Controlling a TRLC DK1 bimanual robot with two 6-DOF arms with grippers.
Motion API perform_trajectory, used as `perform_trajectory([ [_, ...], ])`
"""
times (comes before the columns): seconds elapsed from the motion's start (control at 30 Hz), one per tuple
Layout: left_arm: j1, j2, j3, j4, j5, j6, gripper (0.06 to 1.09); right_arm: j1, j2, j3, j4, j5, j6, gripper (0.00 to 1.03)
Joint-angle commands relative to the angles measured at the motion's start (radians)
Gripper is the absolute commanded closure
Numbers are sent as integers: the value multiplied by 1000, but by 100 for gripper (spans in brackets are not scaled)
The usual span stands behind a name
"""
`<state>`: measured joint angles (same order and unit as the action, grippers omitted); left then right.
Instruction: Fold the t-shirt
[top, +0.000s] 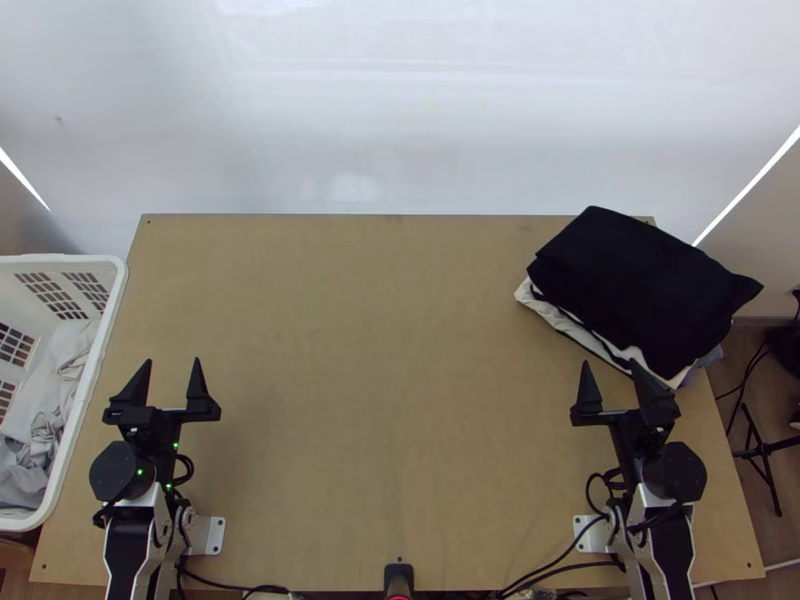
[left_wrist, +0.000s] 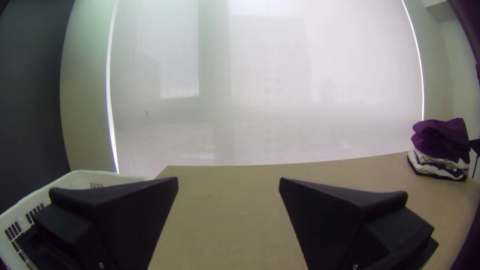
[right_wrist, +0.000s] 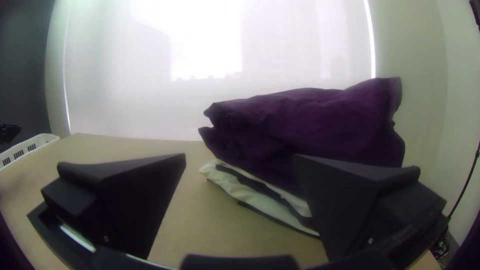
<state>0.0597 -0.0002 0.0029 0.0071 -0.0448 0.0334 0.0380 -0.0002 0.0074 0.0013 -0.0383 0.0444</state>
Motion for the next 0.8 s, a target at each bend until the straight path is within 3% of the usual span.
perform_trajectory([
  [0.0,0,0,0,-1,0,0,10,0,0,0,0,0,0,4],
  [0.77,37,-1,0,1,17,2,10,0,0,0,0,0,0,4],
])
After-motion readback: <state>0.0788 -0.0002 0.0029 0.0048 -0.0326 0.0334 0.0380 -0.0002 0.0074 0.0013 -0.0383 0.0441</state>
